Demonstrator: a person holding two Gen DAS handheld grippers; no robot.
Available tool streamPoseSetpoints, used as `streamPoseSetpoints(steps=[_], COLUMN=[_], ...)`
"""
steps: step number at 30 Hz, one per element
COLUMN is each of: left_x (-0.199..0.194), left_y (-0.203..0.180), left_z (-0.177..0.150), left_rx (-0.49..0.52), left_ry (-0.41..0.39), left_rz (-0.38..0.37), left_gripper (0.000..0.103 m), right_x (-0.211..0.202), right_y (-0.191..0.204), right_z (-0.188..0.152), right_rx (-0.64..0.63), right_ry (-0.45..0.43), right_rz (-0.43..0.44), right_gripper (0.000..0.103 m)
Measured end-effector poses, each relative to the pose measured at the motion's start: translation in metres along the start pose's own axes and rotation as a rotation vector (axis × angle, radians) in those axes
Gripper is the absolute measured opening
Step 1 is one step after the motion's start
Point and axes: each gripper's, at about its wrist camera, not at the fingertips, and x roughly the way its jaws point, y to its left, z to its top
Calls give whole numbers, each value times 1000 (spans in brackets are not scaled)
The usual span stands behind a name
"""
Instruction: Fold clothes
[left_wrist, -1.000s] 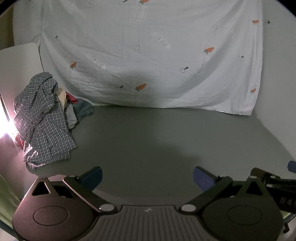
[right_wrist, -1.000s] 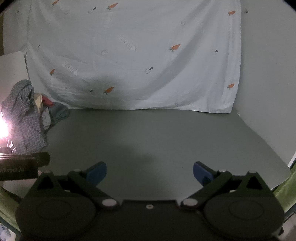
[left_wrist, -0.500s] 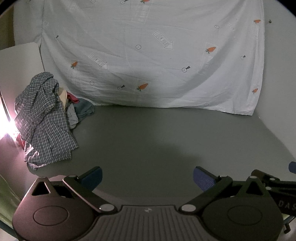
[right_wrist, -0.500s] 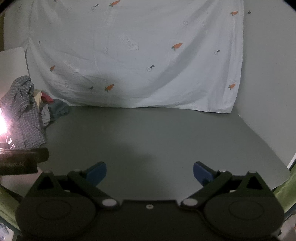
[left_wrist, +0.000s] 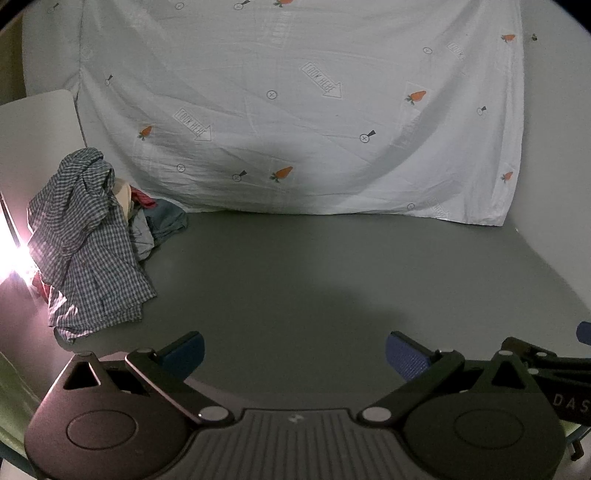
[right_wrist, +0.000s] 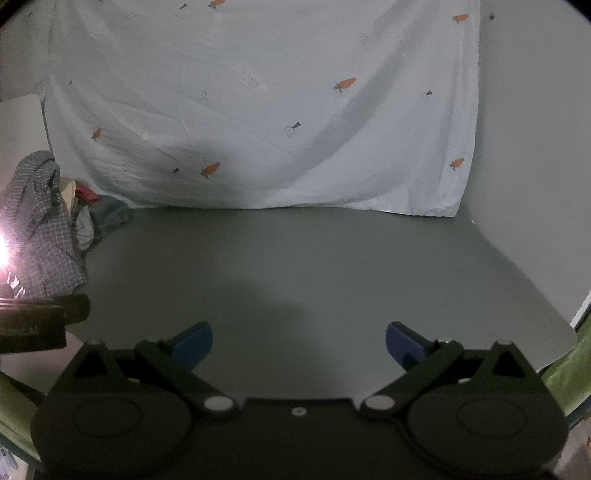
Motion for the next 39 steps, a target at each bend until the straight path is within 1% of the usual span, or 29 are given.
streamPoseSetpoints(steps=[10, 12, 20, 23, 24, 27, 29, 31, 33, 34, 36, 37, 39], left_x=[7, 4, 13, 28, 38, 65, 87, 109, 131, 142, 160, 168, 182], left_y=[0, -8, -17, -24, -24, -34, -41, -44, -48, -49, -48, -47, -46], left_z=[-1, -1, -5, -3, 3, 16, 26, 37, 49, 55, 65, 69, 77], left_rx=[7, 5, 4, -14, -27, -65, -96, -139, -183, -204, -262, -290, -316], left_ry=[7, 15, 32, 56, 65, 92, 128, 167, 207, 227, 251, 263, 269], left_rz=[-7, -5, -17, -33, -41, -77, -110, -145, -180, -198, -213, -221, -192], left_gripper=[103, 103, 103, 103, 103, 103, 103, 103, 103, 103, 102, 102, 102], right_x=[4, 6, 14, 20, 23, 38, 56, 80, 105, 118, 144, 154, 175], right_y=[1, 1, -1, -4, -7, -22, -34, -43, -52, -56, -63, -65, -66], right_z=[1, 0, -4, -3, -3, 4, 13, 24, 36, 45, 62, 69, 81], right_rx=[17, 22, 41, 47, 48, 57, 56, 60, 68, 70, 74, 66, 47], right_ry=[13, 18, 36, 35, 30, -13, -30, -22, -9, -6, -3, -3, 1], right_rz=[-20, -23, -34, -27, -22, -18, -9, -4, 4, 19, 51, 62, 84], right_gripper=[102, 102, 102, 102, 102, 102, 101, 97, 90, 88, 81, 80, 72])
